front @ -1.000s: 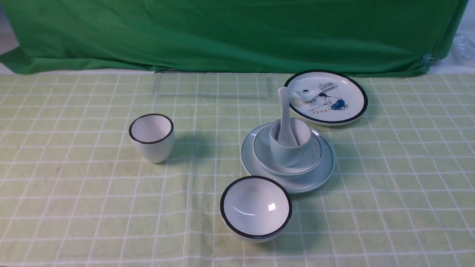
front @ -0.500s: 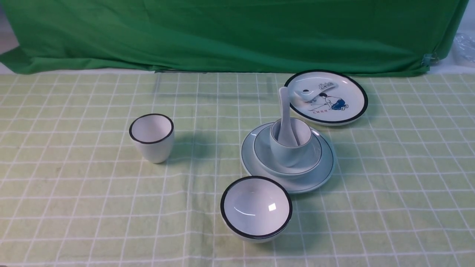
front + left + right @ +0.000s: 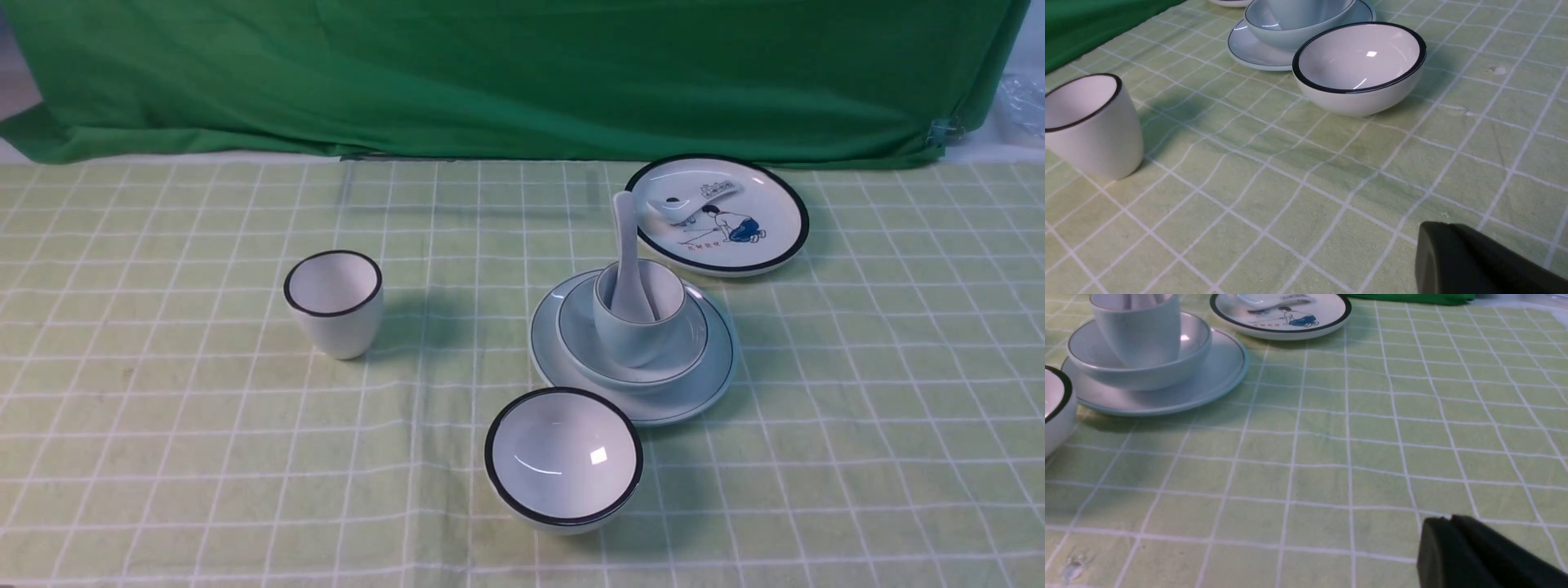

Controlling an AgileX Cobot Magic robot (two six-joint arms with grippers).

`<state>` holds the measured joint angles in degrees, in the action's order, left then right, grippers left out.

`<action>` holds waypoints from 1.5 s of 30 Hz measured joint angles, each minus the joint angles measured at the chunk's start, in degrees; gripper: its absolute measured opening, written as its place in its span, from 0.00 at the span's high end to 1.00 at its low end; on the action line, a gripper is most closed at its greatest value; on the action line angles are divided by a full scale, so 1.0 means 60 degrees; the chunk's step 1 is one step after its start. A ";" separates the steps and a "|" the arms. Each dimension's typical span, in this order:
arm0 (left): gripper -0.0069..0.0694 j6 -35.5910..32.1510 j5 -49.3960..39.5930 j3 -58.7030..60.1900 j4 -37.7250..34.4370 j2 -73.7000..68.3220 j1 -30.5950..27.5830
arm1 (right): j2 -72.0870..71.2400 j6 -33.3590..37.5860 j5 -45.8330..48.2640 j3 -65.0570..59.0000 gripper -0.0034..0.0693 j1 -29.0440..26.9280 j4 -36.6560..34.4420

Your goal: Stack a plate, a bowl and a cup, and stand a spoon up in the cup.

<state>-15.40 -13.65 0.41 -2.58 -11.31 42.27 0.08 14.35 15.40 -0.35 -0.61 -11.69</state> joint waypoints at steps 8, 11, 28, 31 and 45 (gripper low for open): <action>0.90 0.0064 0.2834 0.0000 0.0084 0.0162 -0.1329 | 0.0000 0.0000 0.0000 0.0000 0.85 0.0000 0.0000; 0.90 0.0570 0.3920 0.0000 -0.0235 0.0481 -0.2974 | 0.0000 0.0000 0.0000 0.0000 0.84 0.0000 0.0000; 0.90 0.2334 0.0147 0.0000 -0.0420 0.1891 -0.7460 | 0.0000 0.0000 0.0000 0.0000 0.78 0.0000 -0.0009; 0.90 0.2342 0.0155 0.0000 -0.0397 0.1891 -0.7460 | 0.0000 0.0000 0.0000 0.0000 0.77 0.0000 -0.0009; 0.90 0.2342 0.0175 0.0000 -0.0397 0.1891 -0.7460 | 0.0000 0.0000 0.0000 0.0000 0.70 0.0000 -0.0017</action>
<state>-1.35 -12.60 0.41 -4.96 0.03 -2.49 0.08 14.35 15.40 -0.35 -0.61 -11.80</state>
